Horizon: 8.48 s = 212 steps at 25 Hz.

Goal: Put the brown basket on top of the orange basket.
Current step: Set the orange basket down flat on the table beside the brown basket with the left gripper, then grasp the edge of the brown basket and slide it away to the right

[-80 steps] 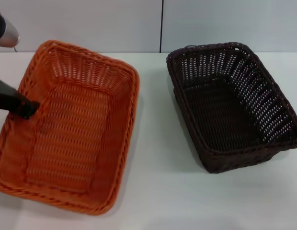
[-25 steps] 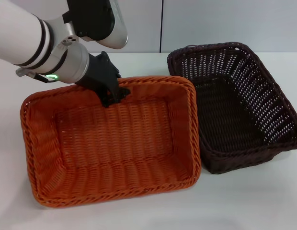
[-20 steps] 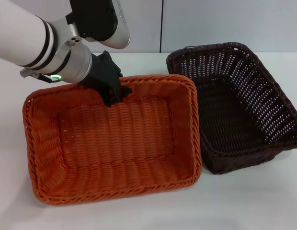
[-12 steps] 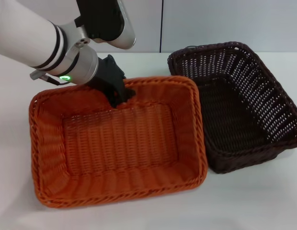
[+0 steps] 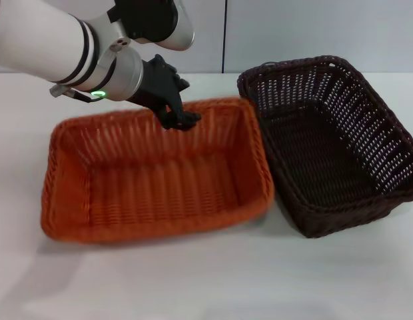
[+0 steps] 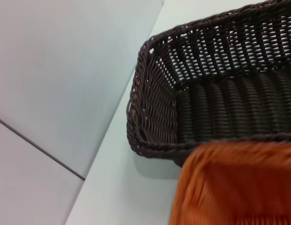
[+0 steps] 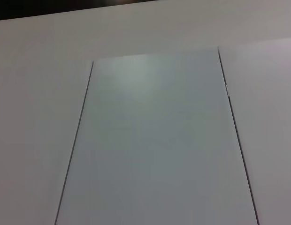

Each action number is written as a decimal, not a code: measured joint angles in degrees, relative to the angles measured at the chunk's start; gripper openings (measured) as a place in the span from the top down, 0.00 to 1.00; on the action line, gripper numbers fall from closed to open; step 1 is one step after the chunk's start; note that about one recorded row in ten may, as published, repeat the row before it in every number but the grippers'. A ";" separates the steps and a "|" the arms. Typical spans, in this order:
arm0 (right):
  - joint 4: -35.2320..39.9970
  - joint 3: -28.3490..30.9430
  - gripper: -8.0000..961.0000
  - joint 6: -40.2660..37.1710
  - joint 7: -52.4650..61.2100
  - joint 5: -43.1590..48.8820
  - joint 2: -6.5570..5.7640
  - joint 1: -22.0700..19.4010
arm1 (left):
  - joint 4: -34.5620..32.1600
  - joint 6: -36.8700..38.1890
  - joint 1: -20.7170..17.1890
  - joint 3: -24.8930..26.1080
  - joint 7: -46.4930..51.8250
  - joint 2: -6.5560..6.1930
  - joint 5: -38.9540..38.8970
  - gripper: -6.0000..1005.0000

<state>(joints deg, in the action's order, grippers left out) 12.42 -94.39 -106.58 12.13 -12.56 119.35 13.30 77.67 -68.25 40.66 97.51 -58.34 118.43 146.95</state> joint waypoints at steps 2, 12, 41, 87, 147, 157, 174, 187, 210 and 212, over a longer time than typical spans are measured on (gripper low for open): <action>-0.04 0.00 0.14 0.02 0.00 0.00 0.00 0.04 | 0.05 0.27 0.00 -0.01 0.06 0.00 0.00 0.58; -0.15 0.08 0.14 0.09 -0.35 -0.25 -0.06 -0.13 | 12.67 6.15 -6.33 -0.59 2.08 0.05 -0.72 0.22; -0.05 0.57 0.14 4.26 -0.45 -0.71 0.22 1.52 | -22.06 125.65 -40.23 -24.99 43.54 -0.36 -5.75 0.22; 0.09 0.09 0.14 5.15 -0.25 -0.34 0.28 1.53 | -38.30 129.40 -37.58 -25.23 50.74 -0.43 -5.52 0.22; 2.36 -1.28 0.14 12.10 -0.53 -0.15 -0.09 1.57 | -54.00 137.43 -32.18 -26.86 58.17 0.22 -5.73 0.22; 2.26 -1.41 0.14 12.10 -0.53 -0.18 -0.09 1.47 | -53.91 137.51 -32.06 -27.38 58.17 0.23 -5.70 0.22; 2.14 -1.17 0.14 12.10 -0.53 -0.27 -0.09 1.53 | -54.18 137.60 -31.49 -27.38 58.17 0.22 -5.98 0.22; 1.56 -1.56 0.14 11.54 -0.53 -0.27 -0.08 1.50 | -54.39 141.98 -32.07 -28.03 58.30 0.22 -5.97 0.22; -0.03 -2.65 0.14 7.33 -0.23 -0.53 0.26 -0.55 | -55.21 142.58 -32.04 -28.32 58.43 0.22 -6.11 0.22; -0.11 -2.87 0.14 5.51 -0.22 -0.48 0.26 -1.04 | -55.58 142.56 -31.86 -28.35 58.43 0.22 -6.12 0.22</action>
<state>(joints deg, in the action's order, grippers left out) 12.31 -97.26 -101.07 11.91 -13.04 119.61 12.26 22.09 74.31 8.81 69.16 0.09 118.65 140.83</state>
